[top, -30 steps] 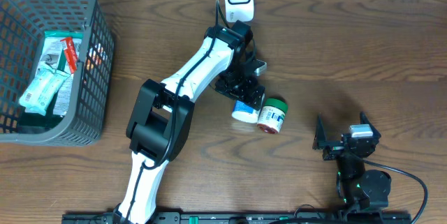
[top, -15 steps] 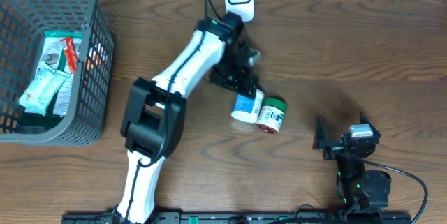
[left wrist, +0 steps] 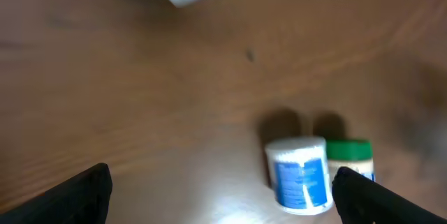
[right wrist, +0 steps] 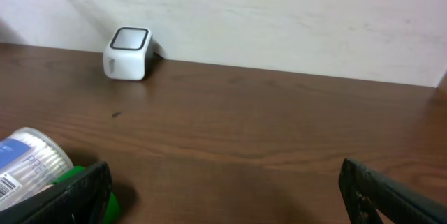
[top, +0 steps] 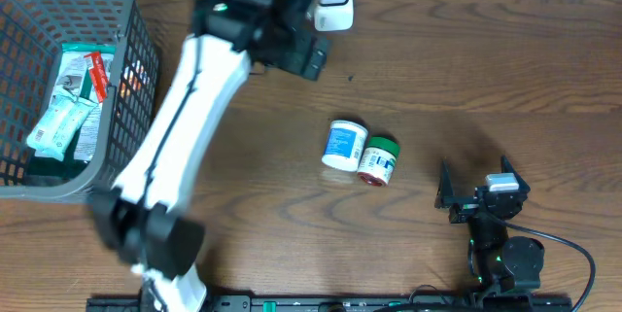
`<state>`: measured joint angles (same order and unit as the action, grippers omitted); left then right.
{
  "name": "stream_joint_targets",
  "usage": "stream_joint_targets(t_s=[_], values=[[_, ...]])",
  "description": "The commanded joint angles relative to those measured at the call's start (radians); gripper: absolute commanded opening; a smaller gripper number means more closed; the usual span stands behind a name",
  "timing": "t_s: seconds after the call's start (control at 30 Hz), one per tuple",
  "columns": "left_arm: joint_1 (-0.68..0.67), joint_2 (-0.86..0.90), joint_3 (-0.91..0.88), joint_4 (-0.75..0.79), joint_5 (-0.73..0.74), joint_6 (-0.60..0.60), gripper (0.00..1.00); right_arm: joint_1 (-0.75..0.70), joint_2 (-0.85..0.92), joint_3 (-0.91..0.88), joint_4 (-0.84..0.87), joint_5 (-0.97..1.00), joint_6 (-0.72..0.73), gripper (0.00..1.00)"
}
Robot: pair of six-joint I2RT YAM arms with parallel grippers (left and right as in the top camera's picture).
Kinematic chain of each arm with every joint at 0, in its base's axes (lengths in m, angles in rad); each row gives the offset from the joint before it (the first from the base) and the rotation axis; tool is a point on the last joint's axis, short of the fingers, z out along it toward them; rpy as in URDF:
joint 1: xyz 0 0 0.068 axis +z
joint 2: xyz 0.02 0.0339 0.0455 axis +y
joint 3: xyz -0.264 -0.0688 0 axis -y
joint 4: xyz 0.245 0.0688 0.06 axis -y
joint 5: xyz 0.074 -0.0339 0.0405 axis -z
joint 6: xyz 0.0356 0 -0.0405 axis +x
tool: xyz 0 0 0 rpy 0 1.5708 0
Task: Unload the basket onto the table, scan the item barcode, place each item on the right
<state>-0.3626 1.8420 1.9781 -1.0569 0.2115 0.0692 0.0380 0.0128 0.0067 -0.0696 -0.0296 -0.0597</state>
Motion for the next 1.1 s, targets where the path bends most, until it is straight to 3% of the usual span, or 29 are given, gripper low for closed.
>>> stream_joint_targets(t_s=[0.0, 0.17, 0.27, 0.5, 0.73, 1.07], values=[[0.053, -0.121, 0.028, 0.004, -0.173, -0.045, 0.96, 0.015, -0.002, -0.001, -0.003, 0.002, -0.008, 0.99], [0.220, -0.268, 0.039, 0.035, -0.251, -0.049, 0.97, 0.015, -0.002, -0.001, -0.003, 0.002, -0.008, 0.99], [0.408, -0.317, 0.039, 0.061, -0.254, -0.050, 0.97, 0.015, -0.002, -0.001, -0.003, 0.002, -0.008, 0.99], [0.775, -0.229, 0.035, 0.011, -0.253, -0.091, 0.98, 0.015, -0.002, -0.001, -0.003, 0.002, -0.008, 0.99], [0.885, -0.049, 0.035, -0.026, -0.253, -0.055, 0.98, 0.015, -0.002, -0.001, -0.003, 0.002, -0.008, 0.99], [0.906, 0.210, 0.035, -0.026, -0.209, 0.059, 0.98, 0.015, -0.002, -0.001, -0.003, 0.002, -0.008, 0.99]])
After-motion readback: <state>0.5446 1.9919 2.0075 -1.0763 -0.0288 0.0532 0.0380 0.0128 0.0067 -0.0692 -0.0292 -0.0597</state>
